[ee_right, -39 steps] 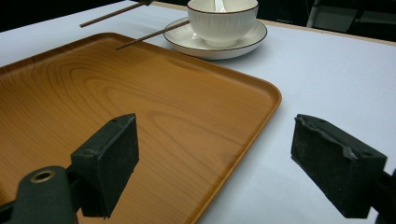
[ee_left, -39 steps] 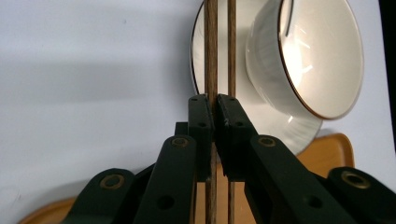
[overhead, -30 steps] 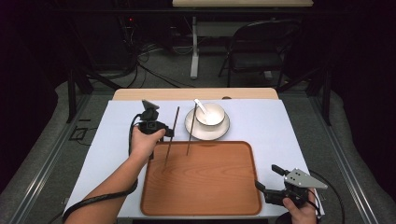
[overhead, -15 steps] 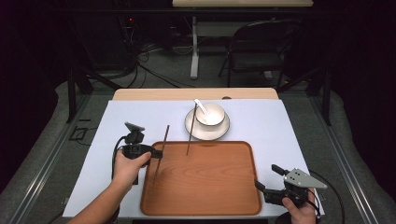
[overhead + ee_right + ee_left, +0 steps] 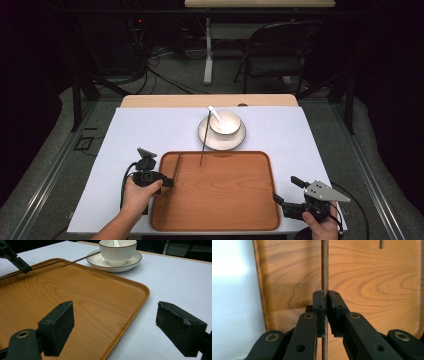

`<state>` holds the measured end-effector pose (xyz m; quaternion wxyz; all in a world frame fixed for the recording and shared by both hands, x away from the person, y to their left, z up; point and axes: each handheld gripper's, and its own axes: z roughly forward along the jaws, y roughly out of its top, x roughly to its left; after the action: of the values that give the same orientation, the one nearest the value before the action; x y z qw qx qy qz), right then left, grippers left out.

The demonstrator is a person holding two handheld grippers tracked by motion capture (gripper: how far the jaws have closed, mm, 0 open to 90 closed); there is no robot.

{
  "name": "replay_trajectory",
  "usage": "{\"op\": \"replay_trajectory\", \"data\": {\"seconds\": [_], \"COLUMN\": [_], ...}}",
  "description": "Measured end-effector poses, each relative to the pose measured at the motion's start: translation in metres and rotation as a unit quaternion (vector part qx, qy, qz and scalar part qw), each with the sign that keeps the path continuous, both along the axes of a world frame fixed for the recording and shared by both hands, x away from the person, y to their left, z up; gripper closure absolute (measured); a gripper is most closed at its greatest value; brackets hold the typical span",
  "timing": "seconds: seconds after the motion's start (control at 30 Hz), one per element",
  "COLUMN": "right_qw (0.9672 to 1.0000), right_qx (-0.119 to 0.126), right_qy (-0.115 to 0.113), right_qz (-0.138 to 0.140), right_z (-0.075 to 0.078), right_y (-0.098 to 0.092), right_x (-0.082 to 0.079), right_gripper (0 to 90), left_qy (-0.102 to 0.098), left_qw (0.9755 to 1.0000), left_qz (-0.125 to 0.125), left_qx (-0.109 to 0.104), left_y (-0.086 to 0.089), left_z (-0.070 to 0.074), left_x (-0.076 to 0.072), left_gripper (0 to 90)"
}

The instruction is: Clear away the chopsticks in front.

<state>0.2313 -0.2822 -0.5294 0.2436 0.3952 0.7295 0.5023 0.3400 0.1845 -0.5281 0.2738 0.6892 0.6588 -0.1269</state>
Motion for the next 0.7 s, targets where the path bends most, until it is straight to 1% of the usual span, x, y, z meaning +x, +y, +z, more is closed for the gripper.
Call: {"op": "replay_trajectory", "data": {"seconds": [0.03, 0.2, 0.23, 0.33, 0.47, 0.53, 0.7], "right_qw": [1.0000, 1.0000, 1.0000, 1.0000, 1.0000, 1.0000, 1.0000], "right_qx": [0.000, 0.000, 0.000, -0.001, 0.000, -0.001, -0.001], "right_qy": [0.000, 0.000, -0.001, -0.002, -0.001, -0.001, -0.002], "right_qz": [0.000, 0.000, 0.000, 0.000, 0.001, 0.001, 0.001], "right_z": [0.0000, 0.0000, 0.0000, 0.0000, 0.0000, 0.0000, 0.0000], "right_y": [0.0000, -0.0002, -0.0002, -0.0003, -0.0001, -0.0002, -0.0002], "right_x": [-0.0001, 0.0000, -0.0001, -0.0002, -0.0002, -0.0001, -0.0003], "right_gripper": [14.8, 14.8, 14.8, 14.8, 14.8, 14.8, 14.8], "left_qy": [0.002, 0.006, 0.003, 0.009, 0.007, 0.009, 0.009], "left_qw": [1.0000, 1.0000, 1.0000, 0.9999, 0.9999, 0.9999, 0.9999], "left_qz": [-0.004, -0.003, -0.002, -0.003, -0.004, -0.008, -0.006], "left_qx": [0.002, 0.005, 0.006, 0.005, 0.012, 0.010, 0.011], "left_y": [-0.0003, -0.0033, -0.0037, -0.0048, -0.0068, -0.0077, -0.0091], "left_z": [-0.0010, -0.0043, -0.0051, -0.0056, -0.0067, -0.0074, -0.0082], "left_x": [0.0005, 0.0032, 0.0036, 0.0045, 0.0051, 0.0052, 0.0048], "left_gripper": [84.6, 84.5, 84.5, 84.5, 84.4, 84.1, 83.8]}}
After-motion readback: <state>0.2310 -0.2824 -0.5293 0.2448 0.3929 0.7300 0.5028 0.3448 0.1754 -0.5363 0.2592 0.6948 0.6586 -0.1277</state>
